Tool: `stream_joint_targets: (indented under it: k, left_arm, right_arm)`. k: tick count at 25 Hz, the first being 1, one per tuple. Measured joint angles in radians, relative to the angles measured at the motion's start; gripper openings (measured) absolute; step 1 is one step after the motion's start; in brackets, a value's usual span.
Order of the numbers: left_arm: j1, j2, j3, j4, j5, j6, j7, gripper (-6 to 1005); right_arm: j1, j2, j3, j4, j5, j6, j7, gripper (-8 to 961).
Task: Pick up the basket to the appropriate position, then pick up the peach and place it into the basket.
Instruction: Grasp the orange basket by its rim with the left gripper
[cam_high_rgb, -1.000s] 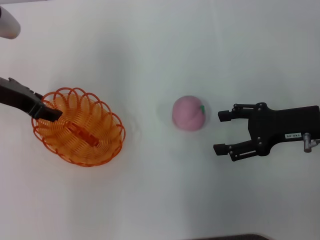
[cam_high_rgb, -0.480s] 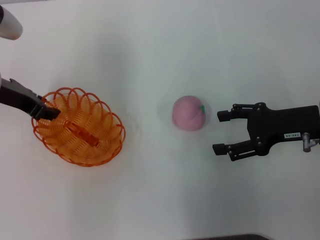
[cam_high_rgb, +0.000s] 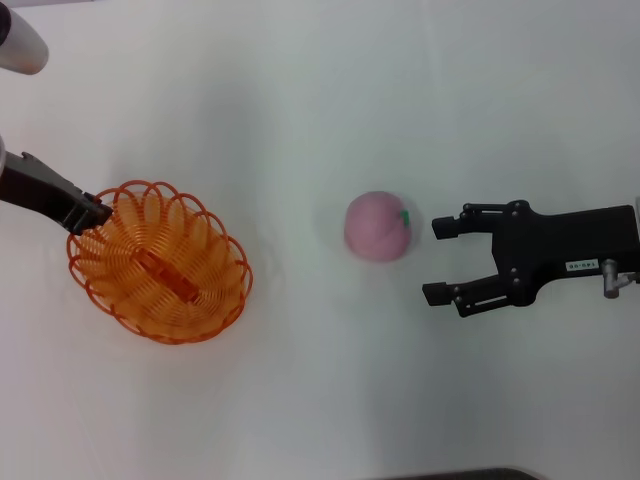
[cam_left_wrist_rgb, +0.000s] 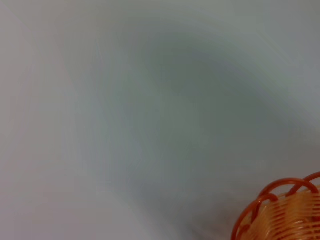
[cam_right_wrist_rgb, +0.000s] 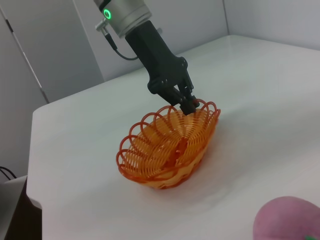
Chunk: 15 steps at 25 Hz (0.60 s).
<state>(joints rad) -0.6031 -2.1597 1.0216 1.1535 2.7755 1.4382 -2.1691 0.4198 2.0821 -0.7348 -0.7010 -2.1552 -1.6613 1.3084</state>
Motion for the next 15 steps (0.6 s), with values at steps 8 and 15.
stream_joint_targets:
  k: [8,15]
  left_arm:
    - [0.0,0.002,-0.005,0.005,0.0,0.004,-0.016,110]
    - [-0.028,0.031,-0.01,0.005,0.003,0.042,-0.112,95]
  right_arm:
    - [0.004,0.0,0.0,0.0,0.0,0.0,0.001,954]
    - [0.008,-0.001,0.0,0.0,0.0,0.0,0.004,955]
